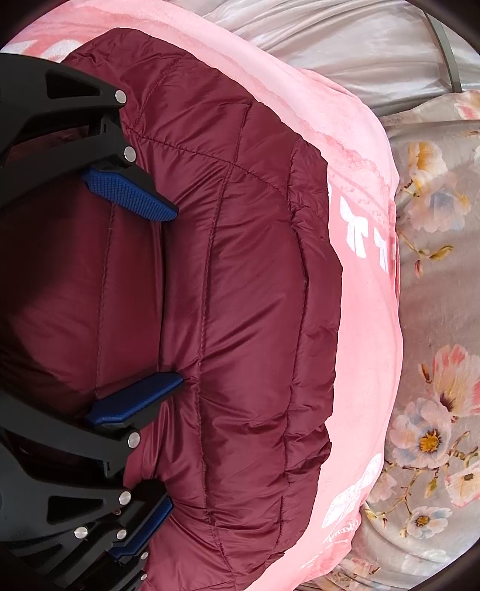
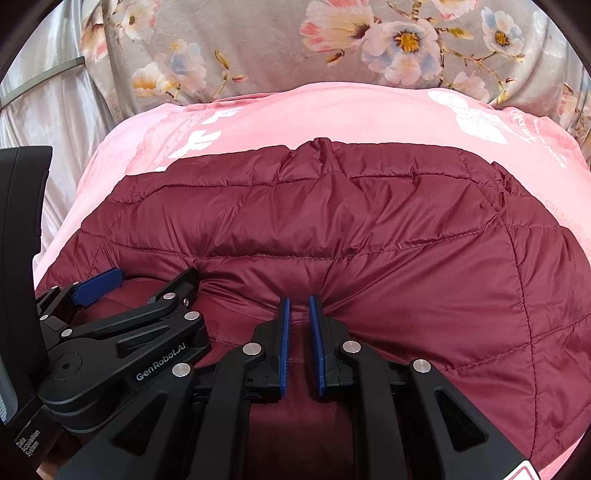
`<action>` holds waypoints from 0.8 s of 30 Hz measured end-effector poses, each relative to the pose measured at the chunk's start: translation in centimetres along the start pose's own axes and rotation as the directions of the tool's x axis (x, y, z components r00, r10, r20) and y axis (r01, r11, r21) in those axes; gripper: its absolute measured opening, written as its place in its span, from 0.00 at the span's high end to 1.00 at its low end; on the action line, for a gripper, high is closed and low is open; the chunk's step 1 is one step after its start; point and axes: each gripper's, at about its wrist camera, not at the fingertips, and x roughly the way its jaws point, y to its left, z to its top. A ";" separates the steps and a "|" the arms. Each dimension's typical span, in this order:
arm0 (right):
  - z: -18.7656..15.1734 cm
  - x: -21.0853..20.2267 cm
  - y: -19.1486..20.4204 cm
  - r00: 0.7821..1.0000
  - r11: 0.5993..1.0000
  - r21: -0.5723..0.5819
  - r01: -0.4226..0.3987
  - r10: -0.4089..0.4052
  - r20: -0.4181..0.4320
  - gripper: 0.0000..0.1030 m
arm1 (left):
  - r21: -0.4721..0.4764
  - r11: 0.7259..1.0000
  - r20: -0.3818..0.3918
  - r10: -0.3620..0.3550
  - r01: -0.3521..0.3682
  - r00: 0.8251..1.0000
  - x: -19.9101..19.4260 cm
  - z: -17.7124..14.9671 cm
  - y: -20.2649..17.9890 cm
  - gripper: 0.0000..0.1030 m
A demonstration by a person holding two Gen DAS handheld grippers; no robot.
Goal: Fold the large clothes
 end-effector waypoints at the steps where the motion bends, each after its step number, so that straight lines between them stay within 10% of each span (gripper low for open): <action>1: 0.0 0.0 -0.1 1.000 1.000 0.005 -0.006 0.006 0.001 0.87 | -0.001 1.000 0.001 -0.001 0.001 1.000 0.0 0.0 0.0 0.20; 10: -1.4 -3.7 1.2 0.995 0.996 -0.013 -0.093 0.093 0.042 0.84 | -0.199 0.964 0.040 -0.170 0.175 0.985 -4.8 -1.1 6.5 0.16; 14: -2.6 -4.3 3.6 0.996 0.992 -0.095 -0.083 0.085 0.022 0.84 | -0.315 0.944 0.023 -0.096 0.098 0.995 -6.0 -2.7 12.3 0.16; 24: -3.8 -3.6 3.7 0.997 0.992 -0.098 -0.081 0.082 0.002 0.84 | -0.612 0.782 -0.022 -0.171 0.122 0.985 -3.7 -6.0 21.0 0.16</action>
